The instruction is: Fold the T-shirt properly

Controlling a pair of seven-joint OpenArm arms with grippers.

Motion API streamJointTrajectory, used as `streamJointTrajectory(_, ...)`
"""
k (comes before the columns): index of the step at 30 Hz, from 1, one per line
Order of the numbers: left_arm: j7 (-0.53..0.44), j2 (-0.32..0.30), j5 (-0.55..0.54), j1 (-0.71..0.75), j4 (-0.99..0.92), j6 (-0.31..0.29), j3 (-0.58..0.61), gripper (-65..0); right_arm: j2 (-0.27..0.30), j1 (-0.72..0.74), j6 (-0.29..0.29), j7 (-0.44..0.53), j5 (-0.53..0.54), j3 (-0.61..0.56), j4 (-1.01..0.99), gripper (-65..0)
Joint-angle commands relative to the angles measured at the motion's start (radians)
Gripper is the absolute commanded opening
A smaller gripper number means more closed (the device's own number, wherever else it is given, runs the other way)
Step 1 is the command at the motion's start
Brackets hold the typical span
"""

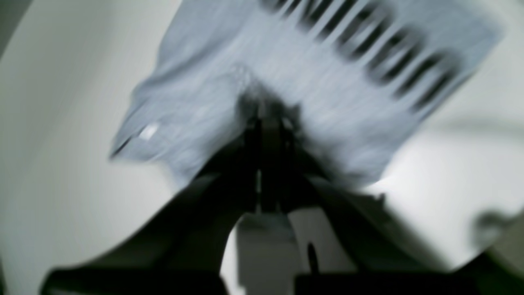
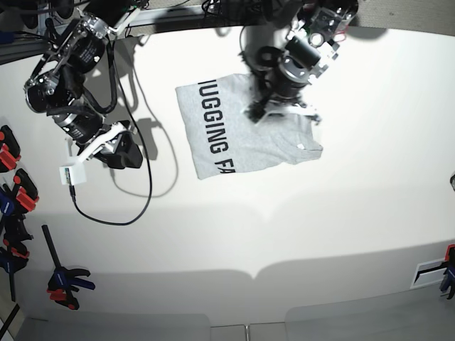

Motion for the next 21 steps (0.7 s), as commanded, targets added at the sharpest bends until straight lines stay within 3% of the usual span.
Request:
streamJointTrajectory(1,-0.003,-0.017,0.032,-0.008,0.019,0.040,-0.003,-65.0,0.006,0.014,0.003,0.022,0.026,-0.001,0.019,-41.9)
streamJointTrajectory(5,0.068,-0.098,0.064,-0.007,0.019,0.159,-0.003,-65.0,0.006,0.014,0.003,0.022,0.026,-0.001,0.019,-41.9)
streamJointTrajectory(10,0.127,-0.127,0.061,0.041,0.021,0.159,-0.003,-65.0,0.006,0.014,0.003,0.023,0.039,-0.001,0.019,-41.9)
streamJointTrajectory(21,0.116,-0.127,0.096,0.196,0.021,0.160,-0.003,-65.0,0.006,0.014,0.020,0.020,0.111,-0.002,0.019,-41.9)
